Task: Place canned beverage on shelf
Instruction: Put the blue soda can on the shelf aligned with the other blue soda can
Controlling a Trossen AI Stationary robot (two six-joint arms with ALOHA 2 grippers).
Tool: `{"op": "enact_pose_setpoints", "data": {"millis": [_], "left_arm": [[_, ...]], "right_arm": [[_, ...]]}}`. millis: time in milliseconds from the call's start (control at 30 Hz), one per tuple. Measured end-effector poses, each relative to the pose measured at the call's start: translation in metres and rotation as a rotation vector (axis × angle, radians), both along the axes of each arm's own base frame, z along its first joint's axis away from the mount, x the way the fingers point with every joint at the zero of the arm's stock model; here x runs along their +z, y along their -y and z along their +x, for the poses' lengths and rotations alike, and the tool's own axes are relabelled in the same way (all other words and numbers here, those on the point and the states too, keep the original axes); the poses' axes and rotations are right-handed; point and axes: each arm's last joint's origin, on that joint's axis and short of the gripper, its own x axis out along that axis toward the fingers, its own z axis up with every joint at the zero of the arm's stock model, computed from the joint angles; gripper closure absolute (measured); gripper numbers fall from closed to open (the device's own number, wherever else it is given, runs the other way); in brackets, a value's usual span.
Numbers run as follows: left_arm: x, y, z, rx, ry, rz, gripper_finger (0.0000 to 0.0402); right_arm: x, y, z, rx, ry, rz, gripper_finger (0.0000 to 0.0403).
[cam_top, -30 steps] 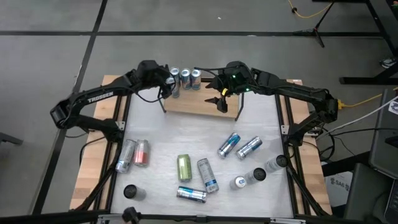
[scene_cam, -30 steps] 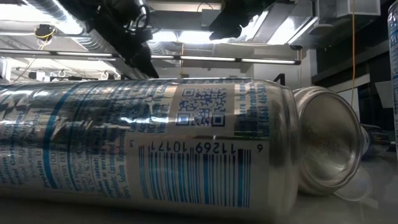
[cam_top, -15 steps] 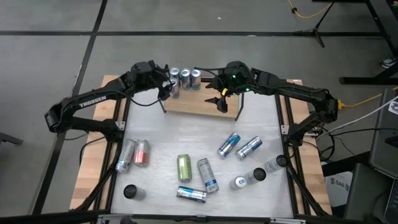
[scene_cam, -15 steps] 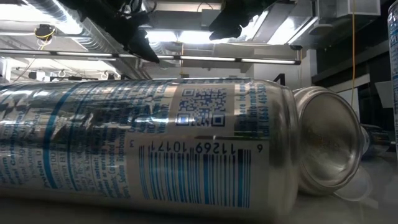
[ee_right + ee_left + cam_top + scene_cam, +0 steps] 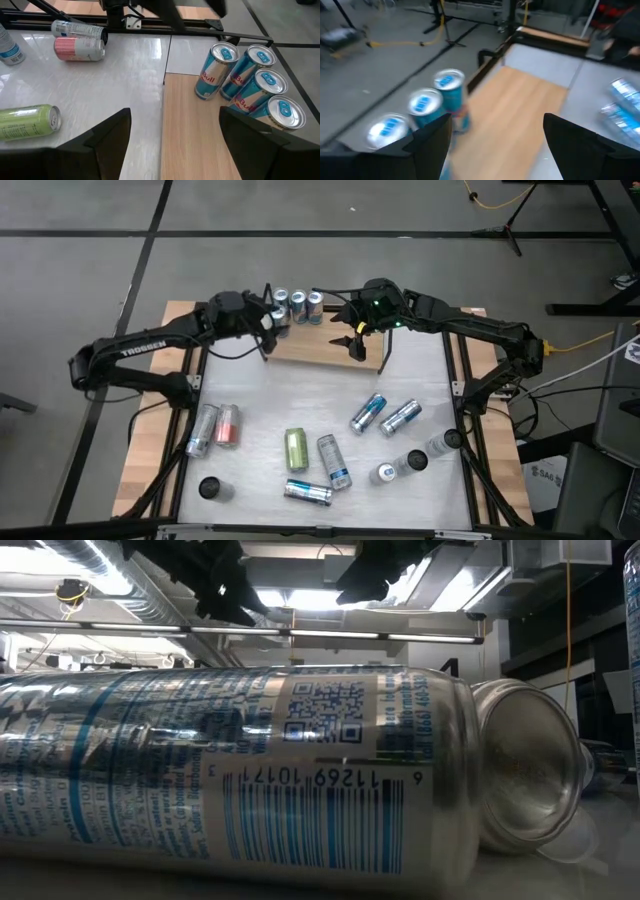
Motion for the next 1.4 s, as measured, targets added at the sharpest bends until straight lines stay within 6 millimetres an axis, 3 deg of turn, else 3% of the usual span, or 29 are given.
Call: {"op": "enact_pose_setpoints", "data": {"millis": [433,667,1000,1167,1400], "left_arm": [[-0.003,0.053,0.017,-0.148,0.1,-0.327,0.01],[-0.008,0.093,0.02,-0.264,0.035,-0.389,0.01],[-0.011,0.153,0.013,-0.447,-0.027,-0.418,0.01],[-0.011,0.173,0.008,-0.449,-0.022,-0.387,0.01],[-0.011,0.187,0.003,-0.456,-0.014,-0.406,0.01]], "right_arm": [[-0.009,-0.011,-0.004,-0.008,-0.1,0.136,0.0111],[-0.011,-0.063,0.005,-0.025,-0.155,0.24,0.0111],[-0.012,-0.144,0.004,-0.243,-0.169,0.479,0.0111],[-0.017,-0.167,-0.005,-0.474,-0.174,0.536,0.0111],[-0.025,-0.178,-0.018,-0.709,-0.23,0.687,0.0111]]}}
